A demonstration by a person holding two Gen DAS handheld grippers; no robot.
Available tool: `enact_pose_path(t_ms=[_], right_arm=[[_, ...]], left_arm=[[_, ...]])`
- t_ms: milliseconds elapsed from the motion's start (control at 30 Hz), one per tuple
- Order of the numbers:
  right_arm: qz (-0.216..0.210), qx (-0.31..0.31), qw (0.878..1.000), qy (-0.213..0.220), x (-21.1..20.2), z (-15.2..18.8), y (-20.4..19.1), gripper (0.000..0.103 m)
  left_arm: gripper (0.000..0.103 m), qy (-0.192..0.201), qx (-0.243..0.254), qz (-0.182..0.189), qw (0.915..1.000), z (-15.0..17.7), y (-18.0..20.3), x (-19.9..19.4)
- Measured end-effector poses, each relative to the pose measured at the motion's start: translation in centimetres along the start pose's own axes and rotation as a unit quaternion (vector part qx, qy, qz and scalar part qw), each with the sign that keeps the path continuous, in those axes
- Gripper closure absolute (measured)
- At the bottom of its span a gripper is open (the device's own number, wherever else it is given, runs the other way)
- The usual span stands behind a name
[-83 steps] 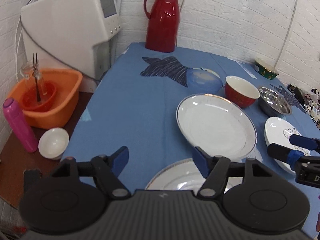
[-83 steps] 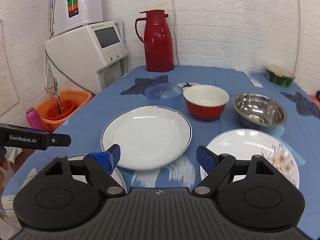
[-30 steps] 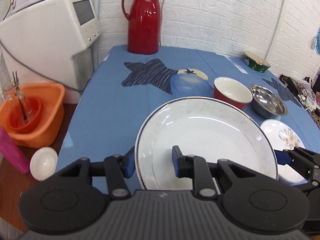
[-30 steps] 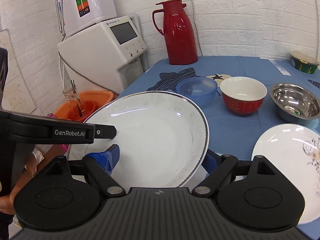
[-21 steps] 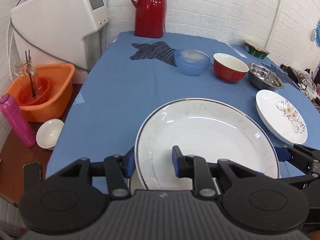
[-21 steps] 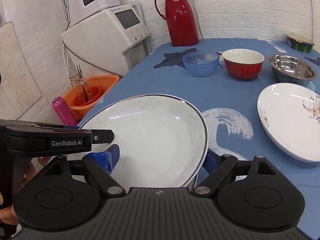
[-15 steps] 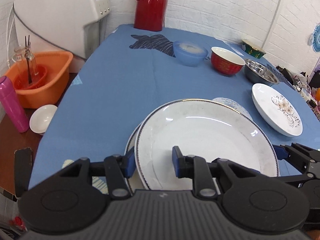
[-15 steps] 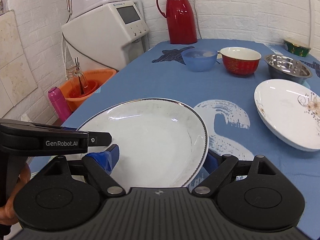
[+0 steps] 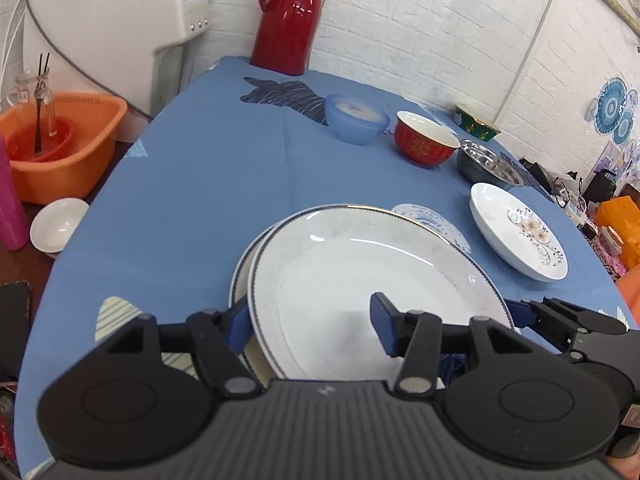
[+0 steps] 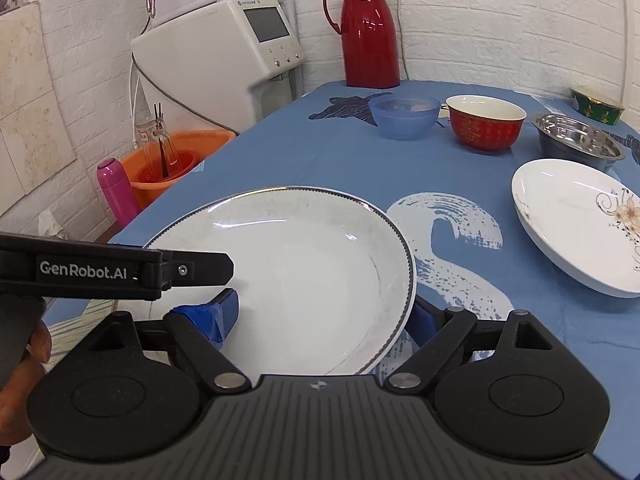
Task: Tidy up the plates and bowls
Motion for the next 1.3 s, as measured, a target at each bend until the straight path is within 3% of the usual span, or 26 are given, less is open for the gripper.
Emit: enact_pose_path(t_ms=[167,333,433,533,667,900,1100,1300], right_arm=[[0.001,-0.004,1.000,-0.004,0.1,0.0,0.0,0.029],[-0.003,-0.002,1.000,-0.016,0.5,0.4,-0.1,0.030],[-0.009,-0.003,1.000,-0.027,0.8,0.9,-0.3,0.030],[-0.012,0.002,1.000,-0.027,0.8,1.0,-0.4,0.030],[-0.014,0.012,1.000,-0.020,0.4,0.8,-0.3,0.030],[-0.004,0.051,0.998,0.023,-2.7,-0.9,2.0,0.030],[0.009,0.128,0.990,0.053,-5.4,-0.4,6.0,0.030],[0.046,0.170,0.981,0.081,-8.6,0.3,10.6,0.030]], left_arm=[[0.049,-0.002,-0.017,0.006,0.9998,-0.4,-0.5,-0.5],[0.027,-0.010,0.041,-0.011,0.9991,-0.6,0.3,-0.8],[0.027,-0.038,0.074,-0.033,0.9960,-0.3,0.4,-0.4],[0.027,-0.060,0.096,-0.027,0.9932,-0.1,0.2,-0.1],[0.027,-0.031,0.120,-0.047,0.9912,-0.6,0.1,-1.1],[0.026,-0.009,0.085,-0.047,0.9952,-1.8,0.1,-2.0],[0.026,-0.014,0.046,-0.027,0.9984,-2.1,1.5,-2.0],[0.026,-0.019,0.060,-0.013,0.9979,-2.3,4.6,-1.4]])
Point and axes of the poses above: each gripper's, at about its wrist camera, not at the fingertips, and x roughly the way its jaws point, y to its right, z to its underside, the point moved 9 cm from there along x, roughly the way its jaws point, and after that the axes turned 6 degrees about -z, right-handed, at the moved point
